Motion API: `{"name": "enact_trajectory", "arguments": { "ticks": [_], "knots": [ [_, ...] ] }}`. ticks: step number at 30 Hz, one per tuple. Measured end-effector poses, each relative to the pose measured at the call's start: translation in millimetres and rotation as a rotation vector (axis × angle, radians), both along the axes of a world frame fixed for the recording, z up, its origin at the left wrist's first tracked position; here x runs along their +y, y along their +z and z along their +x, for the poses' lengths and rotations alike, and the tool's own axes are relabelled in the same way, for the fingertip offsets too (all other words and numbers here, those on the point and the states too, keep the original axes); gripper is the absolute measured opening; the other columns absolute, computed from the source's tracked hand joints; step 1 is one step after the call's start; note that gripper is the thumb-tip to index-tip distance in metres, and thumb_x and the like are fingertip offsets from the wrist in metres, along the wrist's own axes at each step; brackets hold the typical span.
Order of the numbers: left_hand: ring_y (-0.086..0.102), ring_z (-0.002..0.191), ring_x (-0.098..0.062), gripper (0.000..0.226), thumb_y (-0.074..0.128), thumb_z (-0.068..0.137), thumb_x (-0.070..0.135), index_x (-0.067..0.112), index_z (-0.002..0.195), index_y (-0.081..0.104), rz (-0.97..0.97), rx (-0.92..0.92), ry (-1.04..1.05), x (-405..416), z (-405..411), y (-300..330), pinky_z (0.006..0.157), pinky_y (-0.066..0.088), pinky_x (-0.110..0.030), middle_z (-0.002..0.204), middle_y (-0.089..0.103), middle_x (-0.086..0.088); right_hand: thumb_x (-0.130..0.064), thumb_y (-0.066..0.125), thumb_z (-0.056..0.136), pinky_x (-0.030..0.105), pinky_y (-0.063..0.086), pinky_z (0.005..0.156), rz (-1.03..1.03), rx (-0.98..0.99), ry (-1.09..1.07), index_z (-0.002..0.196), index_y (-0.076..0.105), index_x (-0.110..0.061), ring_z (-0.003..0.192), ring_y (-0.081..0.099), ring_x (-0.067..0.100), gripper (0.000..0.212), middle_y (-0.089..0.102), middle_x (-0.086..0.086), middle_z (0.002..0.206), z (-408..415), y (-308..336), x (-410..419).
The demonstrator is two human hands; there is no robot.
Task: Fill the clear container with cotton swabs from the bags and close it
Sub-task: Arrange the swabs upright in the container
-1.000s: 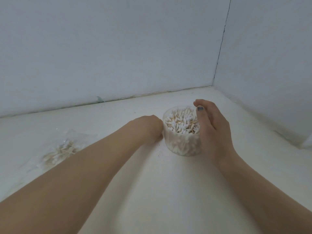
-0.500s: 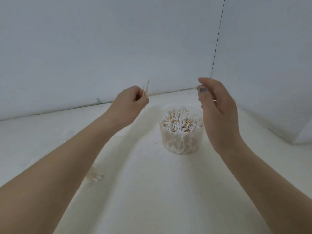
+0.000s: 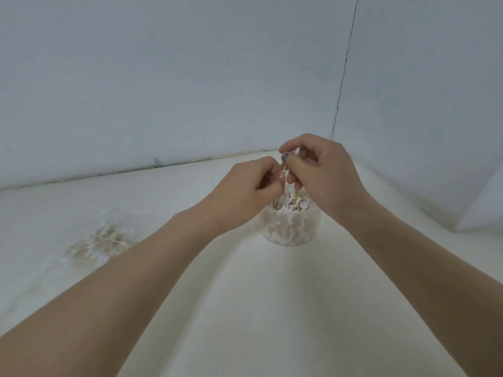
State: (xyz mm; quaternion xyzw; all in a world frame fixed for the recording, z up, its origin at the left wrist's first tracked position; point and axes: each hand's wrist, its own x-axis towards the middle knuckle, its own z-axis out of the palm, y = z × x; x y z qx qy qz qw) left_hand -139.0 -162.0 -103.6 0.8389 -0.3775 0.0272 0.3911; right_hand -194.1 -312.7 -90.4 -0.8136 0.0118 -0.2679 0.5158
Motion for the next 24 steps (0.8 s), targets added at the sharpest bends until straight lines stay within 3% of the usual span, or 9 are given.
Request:
{"name": "enact_trajectory", "arguments": {
  "ticks": [3, 6, 9, 11, 15, 17, 19, 22, 24],
  "knots": [
    [0.049, 0.067, -0.001, 0.011, 0.058, 0.100, 0.020, 0.012, 0.099, 0.066, 0.022, -0.003, 0.026, 5, 1, -2, 0.062, 0.037, -0.012, 0.084, 0.063, 0.011, -0.008, 0.062, 0.091, 0.028, 0.055, 0.061, -0.021, -0.003, -0.012, 0.090, 0.073, -0.014, 0.054, 0.063, 0.013, 0.013, 0.068, 0.010, 0.068, 0, -1, -2],
    [0.054, 0.097, 0.008, 0.023, 0.051, 0.104, 0.026, 0.027, 0.124, 0.062, -0.050, 0.132, 0.102, 16, 2, -2, 0.080, 0.039, -0.008, 0.123, 0.061, 0.016, -0.009, 0.062, 0.092, 0.019, 0.052, 0.056, -0.109, 0.079, -0.010, 0.087, 0.073, -0.017, 0.052, 0.065, 0.011, 0.015, 0.070, 0.004, 0.065, -1, 0, -4],
    [0.045, 0.132, 0.001, 0.046, 0.043, 0.103, 0.026, 0.034, 0.148, 0.046, -0.053, 0.389, 0.087, 24, 2, -10, 0.113, 0.035, -0.027, 0.146, 0.048, 0.019, -0.009, 0.061, 0.092, 0.012, 0.047, 0.049, -0.193, 0.177, 0.031, 0.085, 0.073, -0.016, 0.050, 0.066, 0.007, 0.015, 0.072, 0.004, 0.064, -2, -2, 1],
    [0.043, 0.139, -0.003, 0.058, 0.046, 0.090, 0.031, 0.036, 0.148, 0.046, -0.040, 0.476, 0.040, 24, 0, -19, 0.121, 0.031, -0.036, 0.146, 0.050, 0.020, -0.008, 0.061, 0.091, 0.013, 0.051, 0.052, -0.221, 0.198, 0.051, 0.085, 0.073, -0.016, 0.051, 0.068, 0.006, 0.016, 0.072, 0.005, 0.064, -3, -4, 6],
    [0.050, 0.131, 0.001, 0.079, 0.059, 0.069, 0.028, 0.030, 0.146, 0.044, -0.063, 0.450, 0.022, 24, -1, -31, 0.107, 0.043, -0.025, 0.137, 0.057, 0.017, -0.007, 0.059, 0.091, 0.014, 0.055, 0.058, -0.268, 0.179, 0.032, 0.085, 0.073, -0.015, 0.051, 0.067, 0.003, 0.018, 0.071, 0.000, 0.063, -1, -7, 11],
    [0.047, 0.130, 0.004, 0.093, 0.069, 0.067, 0.029, 0.028, 0.153, 0.032, -0.028, 0.382, 0.003, 25, -2, -35, 0.095, 0.041, -0.012, 0.141, 0.050, 0.016, -0.010, 0.059, 0.091, 0.007, 0.047, 0.055, -0.348, 0.168, 0.022, 0.084, 0.074, -0.018, 0.054, 0.063, 0.001, 0.018, 0.068, -0.008, 0.064, -4, -7, 14],
    [0.046, 0.129, 0.000, 0.104, 0.078, 0.067, 0.028, 0.030, 0.156, 0.024, -0.002, 0.330, 0.008, 28, -3, -39, 0.092, 0.039, -0.010, 0.142, 0.043, 0.012, -0.017, 0.059, 0.092, 0.007, 0.041, 0.055, -0.438, 0.193, 0.048, 0.079, 0.074, -0.024, 0.057, 0.057, 0.003, 0.021, 0.063, -0.011, 0.064, -9, -6, 17],
    [0.045, 0.129, -0.006, 0.107, 0.084, 0.069, 0.031, 0.029, 0.156, 0.023, 0.031, 0.320, 0.017, 30, -6, -41, 0.095, 0.039, -0.016, 0.142, 0.036, 0.010, -0.020, 0.054, 0.094, 0.017, 0.036, 0.049, -0.512, 0.244, 0.063, 0.053, 0.053, -0.024, 0.047, 0.040, 0.009, 0.041, 0.047, -0.010, 0.047, -20, -7, 19],
    [0.046, 0.124, 0.001, 0.096, 0.084, 0.067, 0.032, 0.029, 0.148, 0.032, 0.029, 0.341, 0.007, 30, -11, -39, 0.087, 0.041, -0.006, 0.141, 0.038, 0.010, -0.025, 0.050, 0.098, 0.020, 0.032, 0.045, -0.501, 0.274, 0.049, 0.051, 0.039, -0.018, 0.044, 0.032, 0.010, 0.048, 0.037, -0.009, 0.043, -28, -9, 17]
  ]
}}
